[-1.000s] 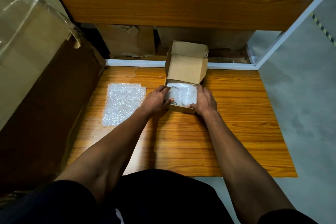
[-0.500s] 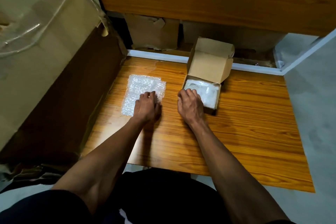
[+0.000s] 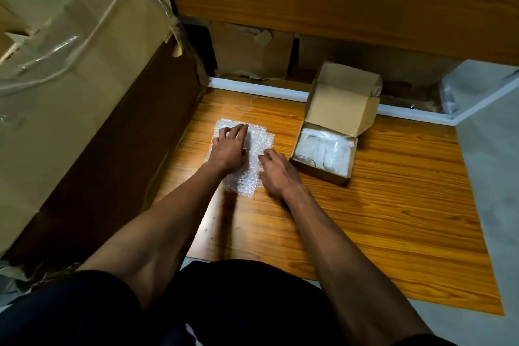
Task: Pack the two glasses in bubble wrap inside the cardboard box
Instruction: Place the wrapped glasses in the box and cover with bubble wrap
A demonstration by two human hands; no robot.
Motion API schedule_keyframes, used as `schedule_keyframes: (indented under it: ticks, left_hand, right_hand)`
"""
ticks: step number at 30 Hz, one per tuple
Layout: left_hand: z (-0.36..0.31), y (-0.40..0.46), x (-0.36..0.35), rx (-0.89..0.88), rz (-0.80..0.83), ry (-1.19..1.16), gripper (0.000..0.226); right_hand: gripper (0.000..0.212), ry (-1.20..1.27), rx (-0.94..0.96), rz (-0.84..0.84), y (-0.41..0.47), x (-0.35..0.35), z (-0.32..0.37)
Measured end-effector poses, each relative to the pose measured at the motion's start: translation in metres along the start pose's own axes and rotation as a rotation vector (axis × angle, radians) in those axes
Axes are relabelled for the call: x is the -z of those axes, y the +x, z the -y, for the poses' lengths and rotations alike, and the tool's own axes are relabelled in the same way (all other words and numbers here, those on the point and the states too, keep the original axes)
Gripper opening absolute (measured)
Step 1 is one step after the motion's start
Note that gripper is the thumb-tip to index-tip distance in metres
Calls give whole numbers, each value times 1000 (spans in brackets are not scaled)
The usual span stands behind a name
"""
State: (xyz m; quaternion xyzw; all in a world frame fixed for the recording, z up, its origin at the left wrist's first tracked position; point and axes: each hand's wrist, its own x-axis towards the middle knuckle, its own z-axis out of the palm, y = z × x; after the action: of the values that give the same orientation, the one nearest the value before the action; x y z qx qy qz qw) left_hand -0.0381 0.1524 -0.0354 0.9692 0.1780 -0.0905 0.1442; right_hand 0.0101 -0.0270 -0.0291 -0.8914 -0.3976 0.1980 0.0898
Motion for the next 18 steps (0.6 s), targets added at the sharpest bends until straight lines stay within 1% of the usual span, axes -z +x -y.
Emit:
schedule_keyframes:
  ticks: [3,5,10,13,15,16,18]
  left_hand:
    - [-4,13,6,-69,102,61,82]
    - [-8,19,7,-99,115,91,79]
    - [-15,28,10,-75,53,120,70]
    - [-14,28,14,-98,-6,82,48]
    - [-13,27,20,-105,-36,46,29]
    - [-13,26,23,-103,-37,23,24]
    - [-10,25,31,-99,-20,-44,23]
  right_hand:
    - [56,-45,-16,17,0,2,1]
    - [55,-56,-32,30,-2,3,2]
    - [53,-49,-83,65,-2,3,4]
    - [54,-24,-100,84,-2,3,4]
    - [54,27,-109,48,-3,4,4]
    - [53,74,-110,5,-4,5,3]
    - [51,193,-122,-124,-6,8,4]
